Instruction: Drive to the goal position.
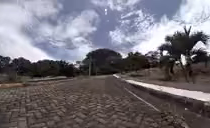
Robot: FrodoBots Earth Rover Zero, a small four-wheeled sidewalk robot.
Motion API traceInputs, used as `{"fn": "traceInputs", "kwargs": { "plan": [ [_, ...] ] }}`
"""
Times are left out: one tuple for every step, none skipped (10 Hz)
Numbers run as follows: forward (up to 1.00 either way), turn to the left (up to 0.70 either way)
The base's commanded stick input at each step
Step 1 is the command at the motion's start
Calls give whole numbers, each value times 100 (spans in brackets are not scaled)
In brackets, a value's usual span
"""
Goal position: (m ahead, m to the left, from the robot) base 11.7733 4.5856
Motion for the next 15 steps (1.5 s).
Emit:
{"fn": "traceInputs", "kwargs": {
  "plan": [
    [100,0],
    [100,0],
    [100,0],
    [100,0],
    [100,0],
    [100,0],
    [100,0],
    [100,0],
    [100,0],
    [100,0],
    [100,0],
    [100,0],
    [100,0],
    [100,0],
    [100,0]
  ]
}}
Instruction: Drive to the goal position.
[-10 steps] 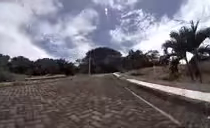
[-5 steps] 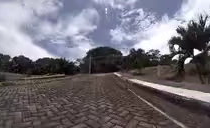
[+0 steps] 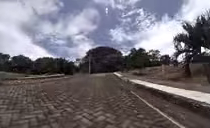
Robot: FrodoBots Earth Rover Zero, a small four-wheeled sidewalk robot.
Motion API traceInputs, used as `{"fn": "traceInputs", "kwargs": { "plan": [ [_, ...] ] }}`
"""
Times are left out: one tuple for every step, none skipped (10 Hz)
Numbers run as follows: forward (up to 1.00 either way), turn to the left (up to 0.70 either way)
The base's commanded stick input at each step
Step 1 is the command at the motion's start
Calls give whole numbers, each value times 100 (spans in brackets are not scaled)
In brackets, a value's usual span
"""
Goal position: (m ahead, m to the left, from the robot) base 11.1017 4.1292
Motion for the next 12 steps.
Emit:
{"fn": "traceInputs", "kwargs": {
  "plan": [
    [100,0],
    [100,0],
    [100,0],
    [100,0],
    [100,0],
    [100,0],
    [100,0],
    [100,0],
    [100,0],
    [100,0],
    [100,0],
    [100,0]
  ]
}}
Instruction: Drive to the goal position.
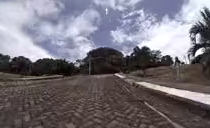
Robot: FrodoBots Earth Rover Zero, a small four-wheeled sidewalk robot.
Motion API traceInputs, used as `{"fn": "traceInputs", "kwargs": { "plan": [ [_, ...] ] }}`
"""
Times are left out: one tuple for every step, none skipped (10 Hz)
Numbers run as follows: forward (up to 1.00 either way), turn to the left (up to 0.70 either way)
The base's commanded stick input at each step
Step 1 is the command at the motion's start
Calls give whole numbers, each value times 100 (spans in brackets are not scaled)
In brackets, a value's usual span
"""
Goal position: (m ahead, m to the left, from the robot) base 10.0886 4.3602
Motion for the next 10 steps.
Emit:
{"fn": "traceInputs", "kwargs": {
  "plan": [
    [100,0],
    [100,0],
    [100,0],
    [100,0],
    [100,0],
    [100,0],
    [100,0],
    [100,0],
    [100,0],
    [100,0]
  ]
}}
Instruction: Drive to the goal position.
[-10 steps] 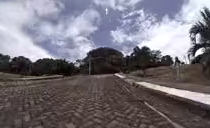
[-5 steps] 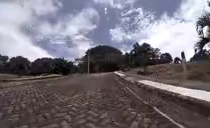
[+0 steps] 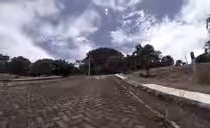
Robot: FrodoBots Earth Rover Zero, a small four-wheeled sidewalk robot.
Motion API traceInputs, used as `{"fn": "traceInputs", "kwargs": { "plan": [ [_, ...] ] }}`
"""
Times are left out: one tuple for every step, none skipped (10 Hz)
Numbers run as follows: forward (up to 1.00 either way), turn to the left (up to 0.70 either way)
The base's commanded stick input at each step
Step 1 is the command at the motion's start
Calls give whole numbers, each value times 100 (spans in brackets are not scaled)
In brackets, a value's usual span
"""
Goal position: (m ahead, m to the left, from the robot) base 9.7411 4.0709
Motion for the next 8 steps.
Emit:
{"fn": "traceInputs", "kwargs": {
  "plan": [
    [100,0],
    [100,0],
    [100,0],
    [100,0],
    [100,0],
    [100,0],
    [100,0],
    [100,0]
  ]
}}
